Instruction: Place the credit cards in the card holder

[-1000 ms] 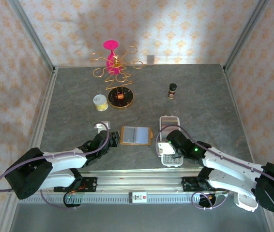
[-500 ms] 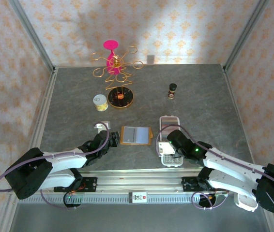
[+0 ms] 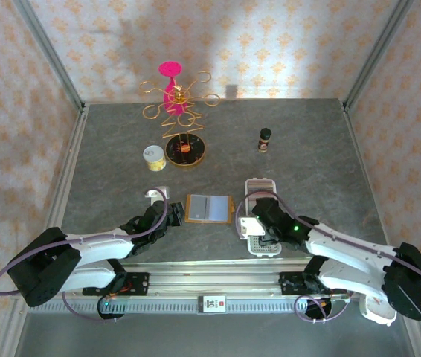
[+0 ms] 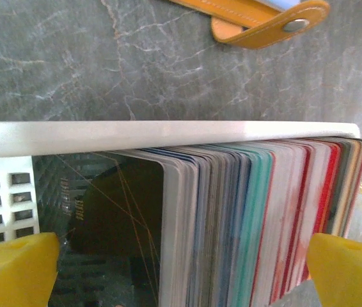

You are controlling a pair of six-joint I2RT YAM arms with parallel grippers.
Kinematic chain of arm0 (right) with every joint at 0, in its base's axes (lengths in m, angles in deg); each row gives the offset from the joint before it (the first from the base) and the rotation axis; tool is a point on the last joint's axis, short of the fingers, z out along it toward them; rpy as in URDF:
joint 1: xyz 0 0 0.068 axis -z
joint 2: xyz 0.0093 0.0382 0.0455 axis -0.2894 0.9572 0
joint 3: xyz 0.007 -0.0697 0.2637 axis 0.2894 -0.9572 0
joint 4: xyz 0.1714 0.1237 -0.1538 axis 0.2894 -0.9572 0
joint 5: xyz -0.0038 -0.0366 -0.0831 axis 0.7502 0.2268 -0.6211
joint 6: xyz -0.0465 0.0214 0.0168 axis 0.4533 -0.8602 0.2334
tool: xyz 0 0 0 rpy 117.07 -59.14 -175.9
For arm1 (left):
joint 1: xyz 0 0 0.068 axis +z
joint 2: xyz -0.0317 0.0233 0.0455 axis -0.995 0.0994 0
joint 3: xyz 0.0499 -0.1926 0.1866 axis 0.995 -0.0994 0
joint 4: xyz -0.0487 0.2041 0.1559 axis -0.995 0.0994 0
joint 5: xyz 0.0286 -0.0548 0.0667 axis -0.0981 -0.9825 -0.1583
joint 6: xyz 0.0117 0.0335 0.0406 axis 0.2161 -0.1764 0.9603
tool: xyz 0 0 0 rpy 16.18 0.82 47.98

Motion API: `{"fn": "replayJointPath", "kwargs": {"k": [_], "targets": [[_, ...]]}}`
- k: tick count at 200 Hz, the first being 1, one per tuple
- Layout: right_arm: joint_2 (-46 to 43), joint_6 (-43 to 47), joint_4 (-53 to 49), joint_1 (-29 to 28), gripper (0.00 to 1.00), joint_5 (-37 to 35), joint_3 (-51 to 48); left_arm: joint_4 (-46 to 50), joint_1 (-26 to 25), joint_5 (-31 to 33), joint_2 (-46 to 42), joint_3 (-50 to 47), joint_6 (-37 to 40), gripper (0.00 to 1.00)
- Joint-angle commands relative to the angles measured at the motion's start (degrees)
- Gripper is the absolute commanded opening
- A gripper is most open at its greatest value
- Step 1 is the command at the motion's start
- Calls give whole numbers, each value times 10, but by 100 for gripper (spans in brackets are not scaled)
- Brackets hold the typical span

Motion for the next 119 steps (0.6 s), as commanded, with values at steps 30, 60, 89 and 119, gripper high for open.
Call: {"fn": "replayJointPath", "kwargs": {"k": [30,60,89,119], "targets": [[20,-7,4,2,81,-20,26,-13,1,0,-3,1,-4,30],[5,-8,-10,2,62,-19,26,-14,1,0,-4,0,-4,30],[-14,-10,-11,2,55,-17,19,-15,1,0,-2,0,-5,30],[-25,-8,-14,2,50,-18,15,-16,2,-1,1,1,-5,30]]}}
